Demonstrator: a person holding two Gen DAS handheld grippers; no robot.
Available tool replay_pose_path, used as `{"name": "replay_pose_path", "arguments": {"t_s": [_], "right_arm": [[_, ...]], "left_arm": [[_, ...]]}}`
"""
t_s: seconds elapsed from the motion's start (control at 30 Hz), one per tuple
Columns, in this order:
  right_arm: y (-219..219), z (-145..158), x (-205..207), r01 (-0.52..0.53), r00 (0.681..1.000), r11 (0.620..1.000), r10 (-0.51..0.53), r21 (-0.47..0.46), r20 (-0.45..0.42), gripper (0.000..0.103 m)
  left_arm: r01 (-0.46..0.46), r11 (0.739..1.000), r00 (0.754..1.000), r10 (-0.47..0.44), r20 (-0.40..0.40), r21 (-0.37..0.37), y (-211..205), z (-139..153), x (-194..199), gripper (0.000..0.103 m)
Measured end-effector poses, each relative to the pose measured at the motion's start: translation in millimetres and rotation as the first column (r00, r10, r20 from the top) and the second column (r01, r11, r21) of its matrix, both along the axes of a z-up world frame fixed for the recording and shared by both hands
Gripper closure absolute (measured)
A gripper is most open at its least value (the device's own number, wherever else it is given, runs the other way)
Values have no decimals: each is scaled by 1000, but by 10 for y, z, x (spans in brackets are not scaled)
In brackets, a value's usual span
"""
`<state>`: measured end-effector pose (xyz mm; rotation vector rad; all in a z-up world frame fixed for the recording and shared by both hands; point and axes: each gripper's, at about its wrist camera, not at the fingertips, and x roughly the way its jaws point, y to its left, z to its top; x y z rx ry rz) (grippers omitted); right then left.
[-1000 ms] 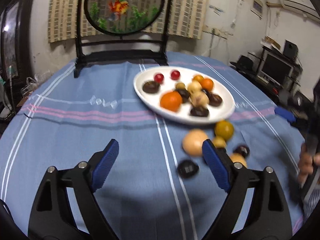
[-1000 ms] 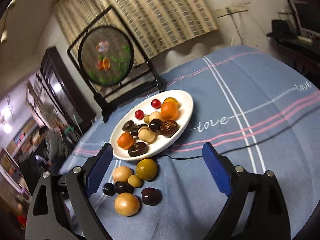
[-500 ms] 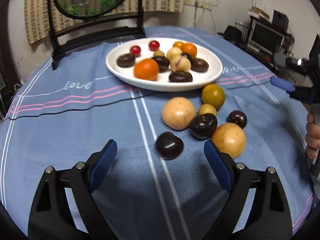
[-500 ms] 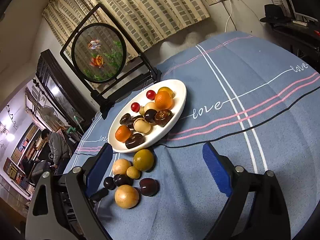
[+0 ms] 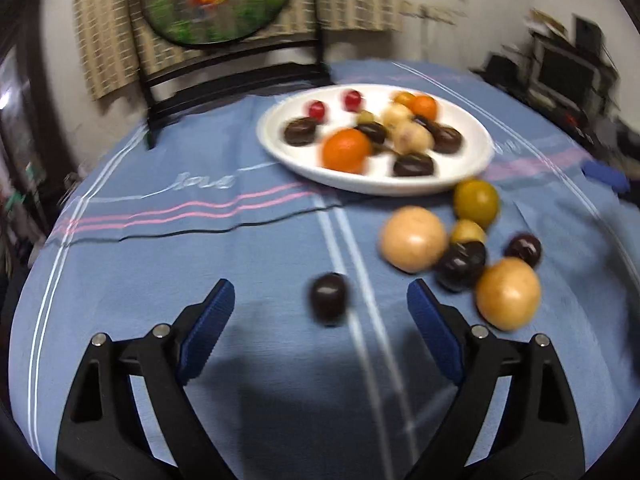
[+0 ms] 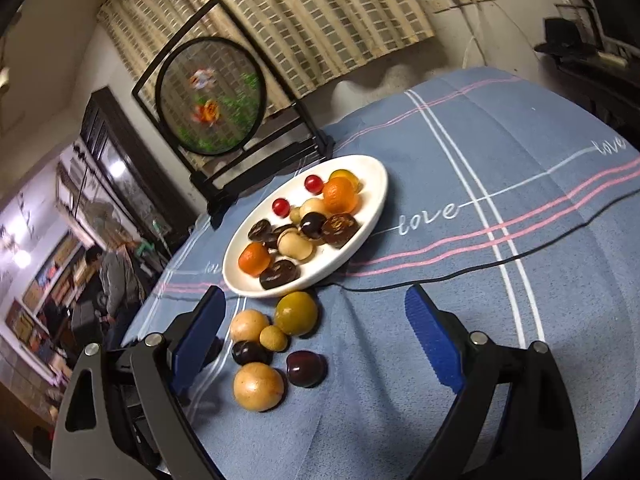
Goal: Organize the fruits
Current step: 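Withdraw both grippers from the plate toward the remaining fruits, then grasp a dark purple fruit with the left gripper while the right grasps another dark fruit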
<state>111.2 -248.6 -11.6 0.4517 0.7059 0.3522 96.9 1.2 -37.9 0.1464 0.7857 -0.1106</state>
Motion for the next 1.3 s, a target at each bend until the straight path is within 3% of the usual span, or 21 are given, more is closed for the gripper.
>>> {"name": "replay_pose_path", "arguments": {"t_s": [0.07,0.2,0.37,0.43,0.53,0.73,0.87,1.13,1.3], "right_arm": [[76,6,-4,-27,1000,999,27,-45,6,11],[204,-16,-9,-66,998,992,67,-108,8,11],[262,-86,37,-90,996,987,88,-135,-21,11],[292,-108,37,-103,995,984,99,-148,-30,11],[384,-166,1,-140,990,966,130,-219,-56,16],[572,-337,-38,-205,978,916,175,-345,-115,53],[718,-395,-24,-254,967,883,218,-394,-134,56],[788,-390,56,-265,964,877,231,-401,-134,59],[957,-383,41,-278,960,828,255,-487,-115,66]], "left_arm": [[24,1000,999,-24,-24,-9,-15,-29,33,20],[13,995,996,-22,-88,-99,89,-101,135,44],[-1,990,994,-15,-110,-142,150,-142,213,48],[-16,989,995,1,-104,-145,174,-134,220,63],[-45,982,994,25,-109,-181,256,-136,255,76],[-45,984,994,27,-107,-172,253,-132,247,77],[-46,984,994,28,-107,-172,261,-133,251,77],[-54,984,994,36,-103,-171,260,-130,249,77],[-53,984,994,35,-106,-172,256,-135,253,77]]}}
